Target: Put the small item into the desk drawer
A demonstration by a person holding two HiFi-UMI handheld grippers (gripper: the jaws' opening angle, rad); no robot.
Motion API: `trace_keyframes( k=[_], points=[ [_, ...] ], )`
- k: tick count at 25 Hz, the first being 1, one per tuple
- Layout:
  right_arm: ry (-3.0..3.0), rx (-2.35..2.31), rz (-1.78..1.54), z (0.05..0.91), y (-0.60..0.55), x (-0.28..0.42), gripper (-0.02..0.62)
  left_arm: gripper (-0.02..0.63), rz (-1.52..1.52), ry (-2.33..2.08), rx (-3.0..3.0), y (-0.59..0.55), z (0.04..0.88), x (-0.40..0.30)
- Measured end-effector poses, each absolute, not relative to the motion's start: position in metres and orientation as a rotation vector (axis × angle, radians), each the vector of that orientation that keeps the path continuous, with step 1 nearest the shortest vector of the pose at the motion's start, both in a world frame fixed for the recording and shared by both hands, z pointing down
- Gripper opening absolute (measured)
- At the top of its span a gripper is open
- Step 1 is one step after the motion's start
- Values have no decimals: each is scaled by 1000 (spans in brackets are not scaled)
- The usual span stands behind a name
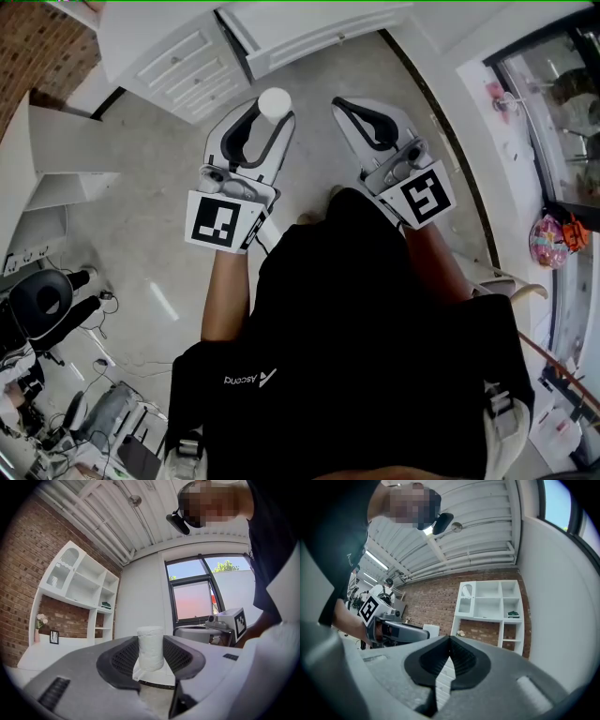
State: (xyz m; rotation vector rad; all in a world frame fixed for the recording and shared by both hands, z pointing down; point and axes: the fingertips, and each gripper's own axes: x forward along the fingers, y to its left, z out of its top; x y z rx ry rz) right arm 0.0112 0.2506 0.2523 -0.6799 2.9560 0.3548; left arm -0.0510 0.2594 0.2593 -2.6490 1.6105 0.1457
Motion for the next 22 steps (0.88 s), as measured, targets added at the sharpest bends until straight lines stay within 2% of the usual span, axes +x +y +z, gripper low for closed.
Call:
trace_keyframes(
  k=[11, 22],
  points=[
    [2963, -677, 378, 265, 174, -26, 0, 161, 88, 1636, -2642, 190, 273, -90],
    [3026, -629, 327, 277, 38, -43, 0, 161, -39, 1722, -2678, 60, 299, -112]
  ],
)
